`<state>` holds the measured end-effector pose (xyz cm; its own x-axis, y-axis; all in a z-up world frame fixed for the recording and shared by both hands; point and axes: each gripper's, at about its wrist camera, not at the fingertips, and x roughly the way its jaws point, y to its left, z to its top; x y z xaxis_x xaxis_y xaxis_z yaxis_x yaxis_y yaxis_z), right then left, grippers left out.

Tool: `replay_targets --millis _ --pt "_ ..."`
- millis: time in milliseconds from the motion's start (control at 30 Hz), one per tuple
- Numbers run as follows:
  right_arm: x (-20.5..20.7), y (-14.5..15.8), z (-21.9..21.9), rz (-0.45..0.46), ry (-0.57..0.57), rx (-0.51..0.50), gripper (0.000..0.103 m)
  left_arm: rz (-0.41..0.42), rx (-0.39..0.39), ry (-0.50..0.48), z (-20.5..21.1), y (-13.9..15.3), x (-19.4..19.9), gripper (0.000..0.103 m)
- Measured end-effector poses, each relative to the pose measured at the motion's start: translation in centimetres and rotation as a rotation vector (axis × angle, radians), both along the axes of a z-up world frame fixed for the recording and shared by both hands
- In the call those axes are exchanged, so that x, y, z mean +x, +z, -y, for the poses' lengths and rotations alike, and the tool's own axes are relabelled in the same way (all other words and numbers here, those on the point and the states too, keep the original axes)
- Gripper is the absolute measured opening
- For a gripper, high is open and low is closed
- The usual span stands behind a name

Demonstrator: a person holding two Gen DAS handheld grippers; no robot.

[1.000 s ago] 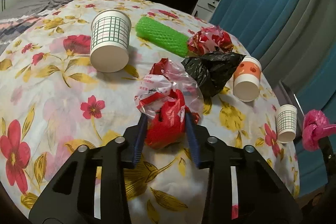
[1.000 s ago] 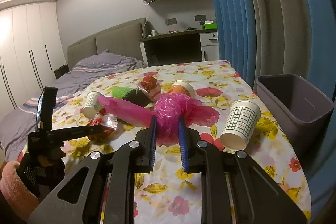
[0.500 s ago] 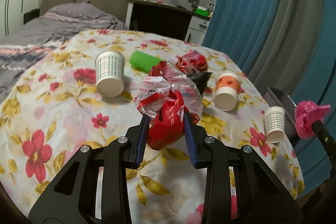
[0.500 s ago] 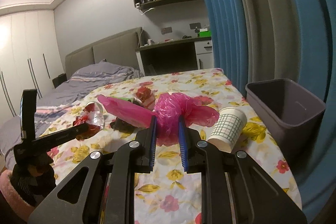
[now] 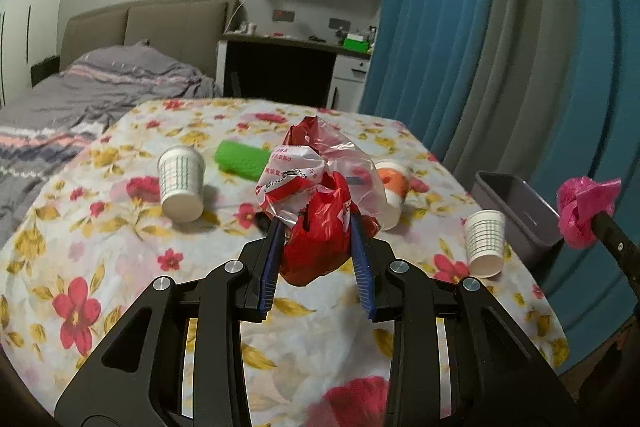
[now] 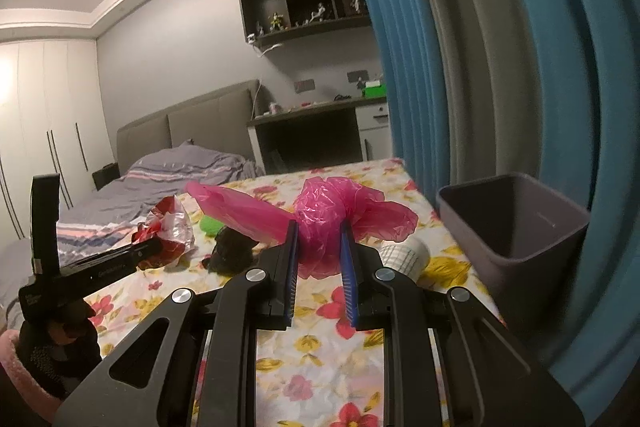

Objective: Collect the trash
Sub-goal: 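Carry the pink bag and red bag over the grey bin with both tools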

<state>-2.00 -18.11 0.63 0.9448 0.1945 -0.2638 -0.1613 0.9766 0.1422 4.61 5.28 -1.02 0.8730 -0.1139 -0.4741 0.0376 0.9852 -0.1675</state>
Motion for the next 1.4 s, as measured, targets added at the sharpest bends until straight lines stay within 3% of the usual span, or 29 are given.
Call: replay_targets --millis 467,767,1067,1400 --pt "-1.4 4.2 6.2 0.135 -0.148 -0.001 0.02 0.116 0.052 -0.149 8.2 5.0 1.2 0.032" --pt "-0.3 5.6 9.8 0.173 -0.24 0.013 0.02 0.153 0.065 -0.25 14.0 6.8 3.6 0.032" --pt "2.5 5.0 12.4 0.185 -0.314 0.005 0.02 0.165 0.067 -0.359 19.8 7.6 6.4 0.032" --pt "6.2 2.5 15.4 0.11 -0.382 0.014 0.021 0.124 0.051 -0.429 24.6 6.2 9.7 0.032"
